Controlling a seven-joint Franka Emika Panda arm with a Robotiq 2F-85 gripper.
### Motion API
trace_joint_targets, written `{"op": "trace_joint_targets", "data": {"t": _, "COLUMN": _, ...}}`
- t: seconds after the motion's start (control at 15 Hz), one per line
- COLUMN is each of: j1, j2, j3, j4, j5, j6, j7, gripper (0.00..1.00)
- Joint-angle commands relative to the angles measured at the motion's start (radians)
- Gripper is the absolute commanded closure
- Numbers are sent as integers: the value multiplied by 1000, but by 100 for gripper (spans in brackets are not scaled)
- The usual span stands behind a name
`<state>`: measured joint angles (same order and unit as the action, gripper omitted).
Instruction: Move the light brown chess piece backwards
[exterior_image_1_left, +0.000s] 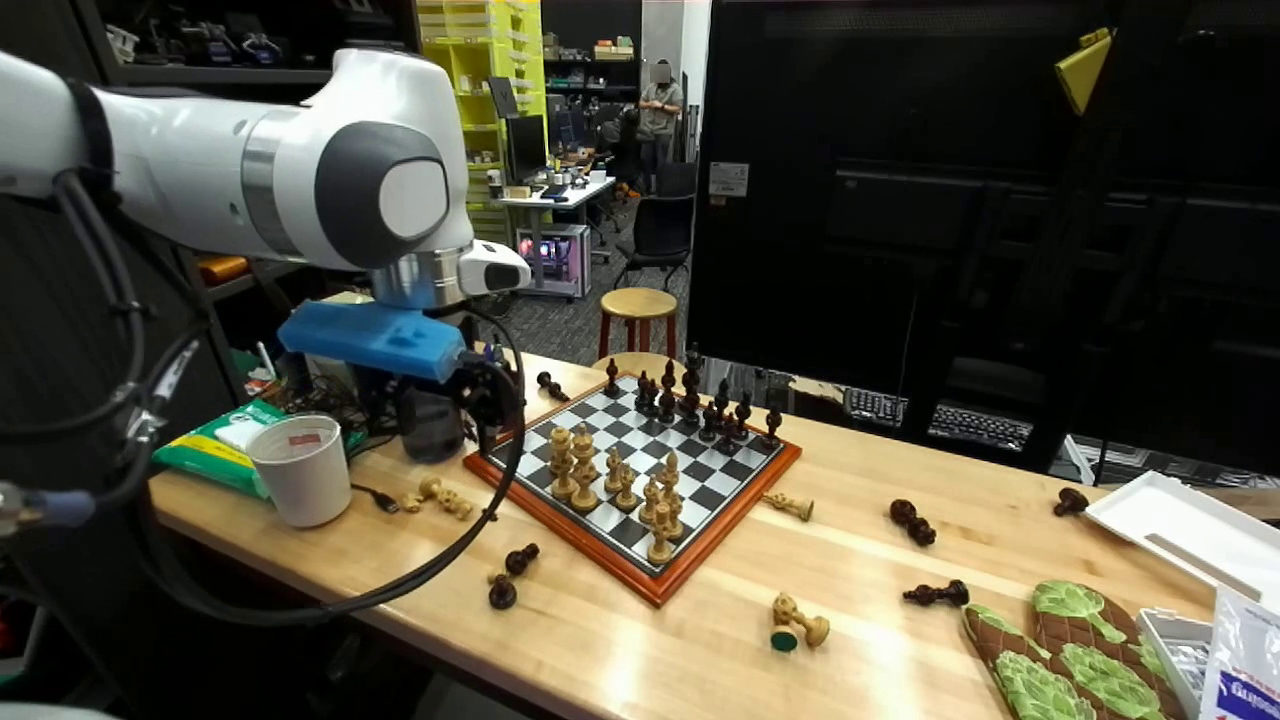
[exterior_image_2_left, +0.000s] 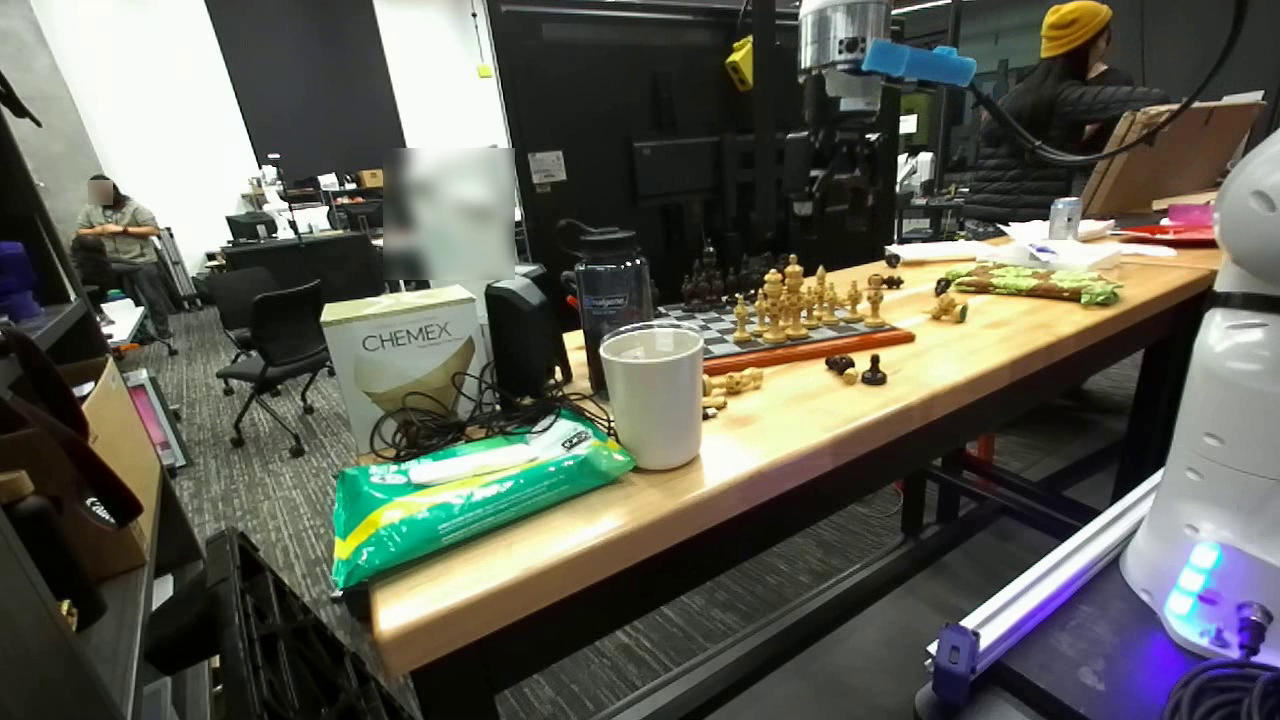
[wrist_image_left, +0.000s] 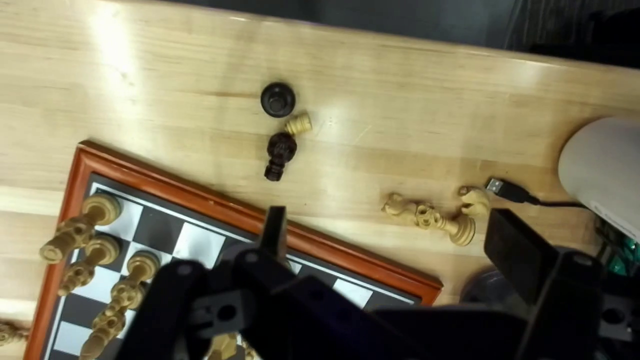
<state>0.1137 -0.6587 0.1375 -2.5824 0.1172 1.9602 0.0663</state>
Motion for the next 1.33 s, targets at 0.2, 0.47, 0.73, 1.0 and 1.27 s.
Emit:
{"op": "trace_joint_targets", "data": {"t": 0.2, "j1": 4, "j2": 11, "j3": -5, "j4": 8, "j5": -4, "j6": 0, "j7": 4, "gripper": 0}}
{"op": "trace_joint_targets", "data": {"t": 0.47, "j1": -30, "j2": 37, "j3": -39, "j4": 42, "j5": -24, "j6": -1, "j7": -9, "gripper": 0}}
{"op": "trace_joint_targets", "data": {"t": 0.73, "j1": -91, "j2": 89, "j3": -98, "j4": 104, "j5": -62, "j6": 14, "j7": -12, "gripper": 0}}
{"op": "trace_joint_targets", "data": {"t": 1.0, "j1": -138, "j2": 175, "j3": -136, "j4": 175, "j5": -92, "j6": 84, "j7": -10, "gripper": 0}}
{"op": "trace_joint_targets", "data": {"t": 1.27, "j1": -138, "j2": 177, "j3": -146, "j4": 171, "j5": -78, "j6": 90, "j7": -13, "gripper": 0}}
